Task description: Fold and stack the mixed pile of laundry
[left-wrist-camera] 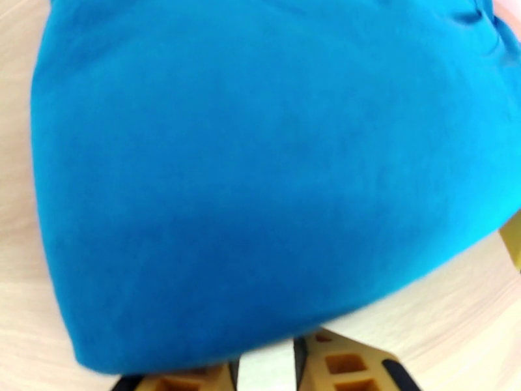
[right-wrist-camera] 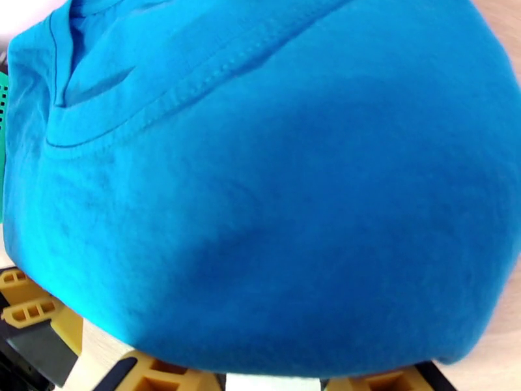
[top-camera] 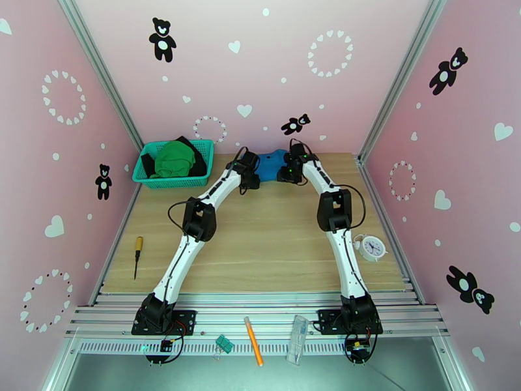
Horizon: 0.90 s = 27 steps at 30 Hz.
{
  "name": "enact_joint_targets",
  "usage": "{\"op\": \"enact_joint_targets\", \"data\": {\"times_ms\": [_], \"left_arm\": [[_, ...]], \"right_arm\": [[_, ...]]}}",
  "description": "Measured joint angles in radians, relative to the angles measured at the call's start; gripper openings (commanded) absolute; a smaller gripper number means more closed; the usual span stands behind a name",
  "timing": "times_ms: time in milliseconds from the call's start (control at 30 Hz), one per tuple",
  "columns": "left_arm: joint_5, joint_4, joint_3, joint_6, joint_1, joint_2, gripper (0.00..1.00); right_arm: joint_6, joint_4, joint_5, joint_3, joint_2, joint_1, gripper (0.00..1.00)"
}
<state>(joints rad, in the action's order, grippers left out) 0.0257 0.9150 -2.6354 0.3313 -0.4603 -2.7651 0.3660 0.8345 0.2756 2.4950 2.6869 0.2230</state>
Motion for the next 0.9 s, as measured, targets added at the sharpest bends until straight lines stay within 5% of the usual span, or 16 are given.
{"op": "enact_joint_targets", "data": {"times_ms": [133,333,500,700,800,867,900], "left_arm": [[-0.018,-0.014,-0.002,0.014,0.014,0.000,0.33],[-0.034,-0.077,0.120,0.044,0.040,0.061,0.36],[-0.032,-0.179,0.523,0.042,-0.007,0.372,0.68],[-0.021,-0.369,0.905,0.025,-0.193,0.874,0.78],[-0.030,-0.435,1.048,0.018,-0.267,1.094,0.85],[-0.051,-0.452,1.135,0.013,-0.277,1.229,0.93],[-0.074,-0.454,1.171,0.013,-0.273,1.287,0.97]], "right_arm": [[-0.018,-0.040,0.003,-0.067,-0.032,0.003,0.46],[-0.077,-0.126,-0.065,-0.521,-0.328,0.024,0.50],[-0.118,-0.169,-0.106,-0.817,-0.684,0.076,0.58],[-0.072,-0.309,-0.012,-1.107,-1.097,0.138,0.62],[-0.031,-0.332,0.022,-1.228,-1.281,0.135,0.77],[0.002,-0.361,0.030,-1.292,-1.411,0.134,0.99],[0.029,-0.383,0.037,-1.325,-1.491,0.134,0.99]]}}
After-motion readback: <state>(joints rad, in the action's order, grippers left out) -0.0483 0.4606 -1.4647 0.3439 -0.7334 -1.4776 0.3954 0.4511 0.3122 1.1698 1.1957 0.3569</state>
